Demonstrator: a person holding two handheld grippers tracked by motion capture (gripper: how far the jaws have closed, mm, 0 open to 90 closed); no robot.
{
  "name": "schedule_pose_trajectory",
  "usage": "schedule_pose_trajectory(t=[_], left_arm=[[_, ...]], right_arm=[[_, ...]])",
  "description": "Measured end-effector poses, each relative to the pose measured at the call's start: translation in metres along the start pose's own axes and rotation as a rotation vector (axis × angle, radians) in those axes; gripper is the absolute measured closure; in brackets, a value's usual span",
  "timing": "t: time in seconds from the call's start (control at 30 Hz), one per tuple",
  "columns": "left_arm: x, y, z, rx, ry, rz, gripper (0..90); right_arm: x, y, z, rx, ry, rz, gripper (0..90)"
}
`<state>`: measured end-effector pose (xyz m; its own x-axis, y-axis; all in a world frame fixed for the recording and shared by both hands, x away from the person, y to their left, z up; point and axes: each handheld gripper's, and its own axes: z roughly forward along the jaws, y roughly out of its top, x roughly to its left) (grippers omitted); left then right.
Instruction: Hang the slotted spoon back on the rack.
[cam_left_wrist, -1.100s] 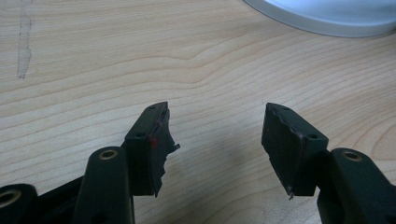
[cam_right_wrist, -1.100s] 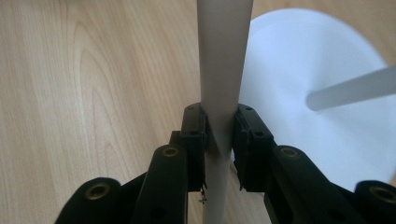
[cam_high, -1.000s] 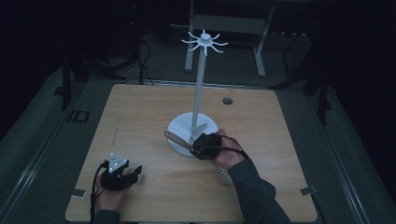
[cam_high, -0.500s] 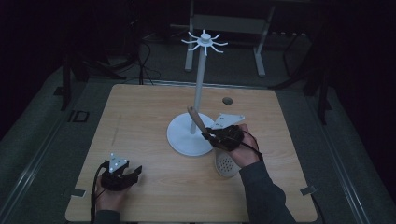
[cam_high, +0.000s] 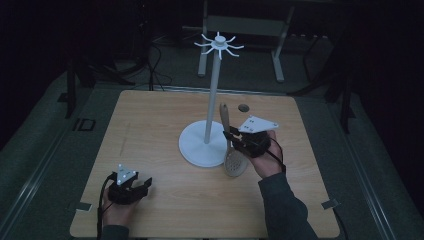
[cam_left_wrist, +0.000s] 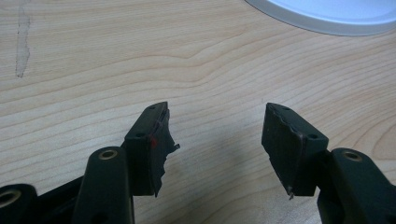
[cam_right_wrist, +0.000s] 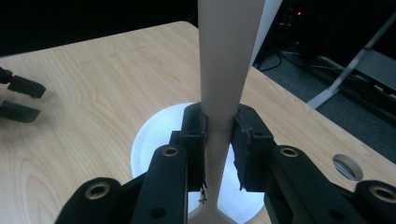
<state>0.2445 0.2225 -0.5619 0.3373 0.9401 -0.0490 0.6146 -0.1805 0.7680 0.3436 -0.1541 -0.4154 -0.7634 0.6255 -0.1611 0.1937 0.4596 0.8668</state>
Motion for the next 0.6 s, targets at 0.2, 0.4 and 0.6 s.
schedule_pose_trajectory(t=[0.2,0.4,0.6], left_arm=[[0.000,0.000,0.000,0.000,0.000,-0.001,42.0],[0.000,0.000,-0.001,-0.001,0.000,-0.004,42.1],[0.001,0.000,-0.001,-0.004,0.002,-0.007,42.1]], right_arm=[[-0.002,0.001,-0.004,-0.049,-0.018,0.019,75.4],[-0.004,0.001,-0.007,-0.069,-0.026,0.029,75.4],[-0.007,0.002,-0.011,-0.096,-0.031,0.045,75.4]])
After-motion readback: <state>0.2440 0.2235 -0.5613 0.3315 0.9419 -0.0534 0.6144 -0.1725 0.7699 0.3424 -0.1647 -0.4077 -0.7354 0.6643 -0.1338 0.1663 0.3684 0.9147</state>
